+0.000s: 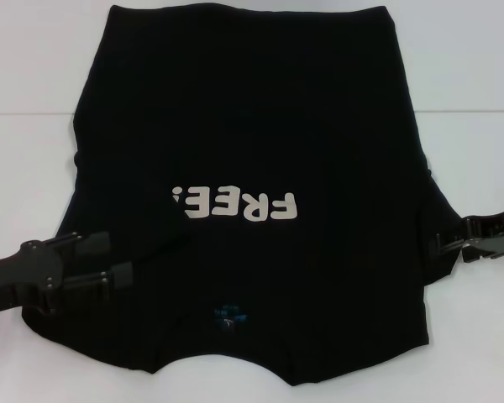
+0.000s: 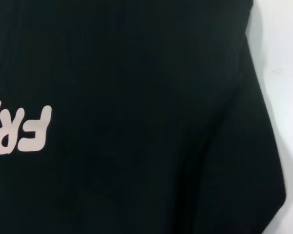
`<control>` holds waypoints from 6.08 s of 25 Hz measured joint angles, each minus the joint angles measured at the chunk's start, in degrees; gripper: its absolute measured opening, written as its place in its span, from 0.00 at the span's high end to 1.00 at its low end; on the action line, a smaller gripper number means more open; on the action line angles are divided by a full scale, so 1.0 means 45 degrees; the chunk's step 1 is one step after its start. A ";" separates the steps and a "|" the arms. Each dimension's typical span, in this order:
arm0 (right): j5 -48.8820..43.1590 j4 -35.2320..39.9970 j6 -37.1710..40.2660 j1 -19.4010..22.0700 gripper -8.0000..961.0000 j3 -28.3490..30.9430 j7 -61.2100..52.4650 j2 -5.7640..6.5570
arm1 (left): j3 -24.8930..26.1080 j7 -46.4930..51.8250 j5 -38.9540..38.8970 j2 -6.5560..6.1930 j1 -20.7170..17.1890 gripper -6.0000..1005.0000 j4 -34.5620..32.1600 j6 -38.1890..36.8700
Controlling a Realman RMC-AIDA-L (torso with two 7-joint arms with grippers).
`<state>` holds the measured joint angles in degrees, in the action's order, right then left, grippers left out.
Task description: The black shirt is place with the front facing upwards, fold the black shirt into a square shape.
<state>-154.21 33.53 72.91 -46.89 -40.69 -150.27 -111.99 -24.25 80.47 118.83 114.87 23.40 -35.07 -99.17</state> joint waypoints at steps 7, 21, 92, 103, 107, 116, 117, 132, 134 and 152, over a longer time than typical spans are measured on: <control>-0.0001 -0.0194 -0.0281 -0.0035 0.33 -0.0012 0.0004 -0.0002 | 0.0000 0.0020 0.0000 -0.0001 0.0058 0.16 0.0000 0.0067; 0.0053 -0.0420 -0.0760 -0.0212 0.33 -0.0020 0.0132 -0.0126 | 0.0000 0.0029 -0.0001 -0.0001 0.0132 0.16 0.0050 0.0107; 0.0932 0.3549 0.1695 0.0626 0.98 0.0549 0.1265 0.0042 | 0.0062 0.0236 0.0273 -0.0047 0.0132 0.16 0.0001 0.0183; 0.0951 0.3448 0.1440 -0.0732 0.98 -0.1021 0.1822 -0.0651 | 0.0023 0.0244 0.0274 -0.0039 0.0132 0.16 0.0002 0.0182; 0.0950 0.3404 0.0966 -0.1225 0.98 -0.2092 0.1827 -0.1061 | 0.0019 0.0244 0.0274 -0.0026 0.0132 0.16 0.0010 0.0194; 0.1200 0.3133 0.0623 -0.1542 0.87 -0.3347 0.1974 -0.1543 | 0.0040 0.0244 0.0273 -0.0003 0.0133 0.16 0.0085 0.0287; 0.1456 0.3133 0.0615 -0.1427 0.83 -0.3302 0.2122 -0.1538 | 0.0061 0.0244 0.0273 -0.0002 0.0132 0.16 0.0090 0.0291; 0.8919 0.1186 0.2877 0.2884 0.40 -0.0523 1.2508 -0.0720 | 0.0501 0.5088 0.0351 -0.0658 0.0337 0.17 0.0098 0.0087; 0.9154 0.1209 0.2949 0.3427 0.30 -0.0485 1.4155 -0.1009 | 0.0511 0.6095 0.0725 -0.0870 0.0337 0.17 -0.0074 0.0095; 0.9318 -0.0490 0.2407 0.3763 0.14 -0.0639 1.9103 -0.1736 | 0.0371 1.0875 0.6360 -0.1333 0.1244 0.19 -0.2448 0.1551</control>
<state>-112.28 31.32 83.74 -29.96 -43.57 -64.31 -119.80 -22.58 129.40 147.45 108.87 28.99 -46.09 -92.19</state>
